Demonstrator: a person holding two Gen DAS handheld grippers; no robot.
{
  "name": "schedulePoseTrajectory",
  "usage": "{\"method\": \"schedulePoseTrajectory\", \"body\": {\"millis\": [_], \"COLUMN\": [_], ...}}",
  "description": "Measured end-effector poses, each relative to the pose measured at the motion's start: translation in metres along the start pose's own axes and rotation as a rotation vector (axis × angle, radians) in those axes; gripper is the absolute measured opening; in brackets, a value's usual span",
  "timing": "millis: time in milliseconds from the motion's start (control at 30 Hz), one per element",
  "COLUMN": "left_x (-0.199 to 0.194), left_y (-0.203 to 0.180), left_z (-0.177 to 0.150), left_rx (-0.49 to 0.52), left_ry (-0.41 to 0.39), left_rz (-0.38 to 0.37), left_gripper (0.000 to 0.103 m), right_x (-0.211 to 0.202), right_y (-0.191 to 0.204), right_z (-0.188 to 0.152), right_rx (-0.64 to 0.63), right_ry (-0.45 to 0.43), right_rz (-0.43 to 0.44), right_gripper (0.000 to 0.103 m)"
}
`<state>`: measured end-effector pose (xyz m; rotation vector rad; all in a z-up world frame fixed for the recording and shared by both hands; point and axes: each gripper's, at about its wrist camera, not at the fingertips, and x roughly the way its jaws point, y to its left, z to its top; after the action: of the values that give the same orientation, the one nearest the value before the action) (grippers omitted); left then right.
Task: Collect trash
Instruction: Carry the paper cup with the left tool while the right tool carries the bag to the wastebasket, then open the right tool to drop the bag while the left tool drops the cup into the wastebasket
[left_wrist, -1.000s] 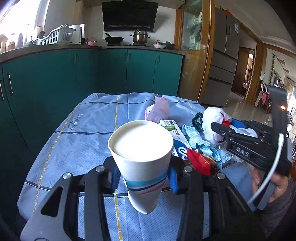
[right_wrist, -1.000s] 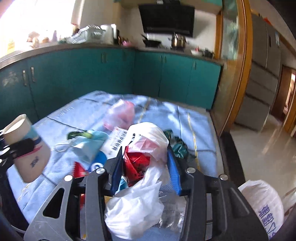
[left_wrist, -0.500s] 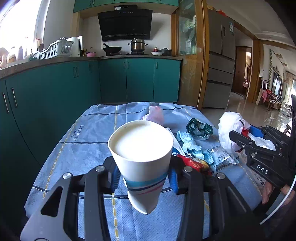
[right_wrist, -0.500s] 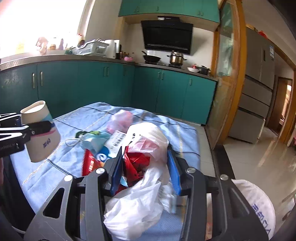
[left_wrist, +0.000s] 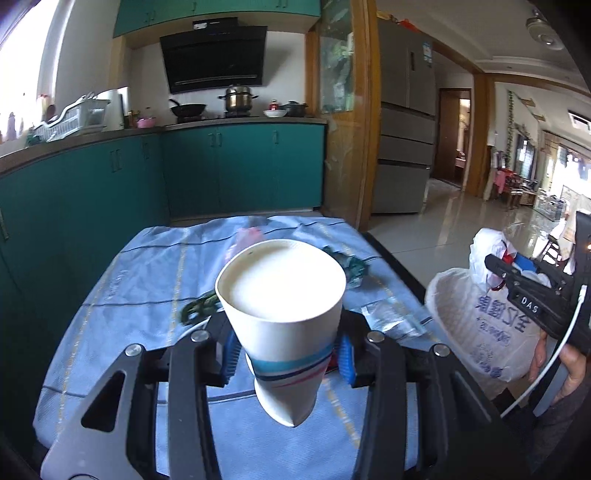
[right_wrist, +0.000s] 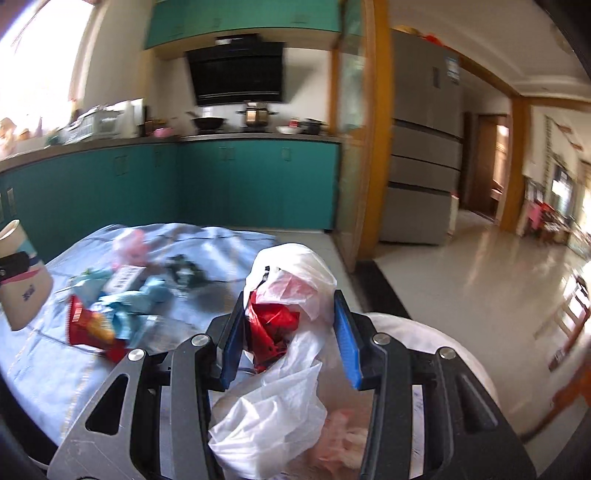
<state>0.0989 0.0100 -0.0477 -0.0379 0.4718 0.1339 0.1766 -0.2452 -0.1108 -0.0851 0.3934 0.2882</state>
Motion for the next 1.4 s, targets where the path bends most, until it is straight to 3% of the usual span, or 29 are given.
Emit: {"method": "schedulePoseTrajectory", "body": {"millis": [200, 367, 767, 833, 933, 1067, 1267, 1400], "left_x": [0.011, 0.015, 0.024, 0.027, 0.034, 0.052, 0.089, 0.11], "left_y": [-0.036, -0.051, -0.079, -0.082, -0.086, -0.093, -0.119, -0.157], "left_z": [0.005, 0.006, 0.009, 0.009, 0.01, 0.013, 0.026, 0.027], "left_rx": [0.037, 0.06, 0.092, 0.093, 0.093, 0.084, 0.071, 0.105], "left_ry": [0.006, 0.006, 0.012, 0.015, 0.031, 0.06, 0.121, 0.163], "left_rz": [-0.083, -0.104, -0.149, -0.151, -0.161, -0.193, -0.288, -0.374], "left_gripper": [0.043, 0.043, 0.043, 0.043, 0.043, 0.043, 0.043, 0.043], "right_x": [0.001, 0.012, 0.031, 0.035, 0.039, 0.027, -0.018, -0.034], "right_y": [-0.043, -0.057, -0.062, -0.062, -0.065, -0.069, -0.092, -0.104], "right_z": [-0.016, -0.031, -0.05, -0.052, -0.054, -0.048, -0.035, -0.032], "right_rx": [0.106, 0.098, 0.063, 0.065, 0.073, 0.103, 0.252, 0.304], "right_ry": [0.058, 0.15, 0.289, 0.311, 0.342, 0.283, 0.066, -0.014], "right_rz": [-0.122, -0.19, -0.246, -0.255, -0.253, -0.253, -0.213, -0.237], "right_gripper": [0.045, 0.045, 0.045, 0.049, 0.064, 0.078, 0.087, 0.089]}}
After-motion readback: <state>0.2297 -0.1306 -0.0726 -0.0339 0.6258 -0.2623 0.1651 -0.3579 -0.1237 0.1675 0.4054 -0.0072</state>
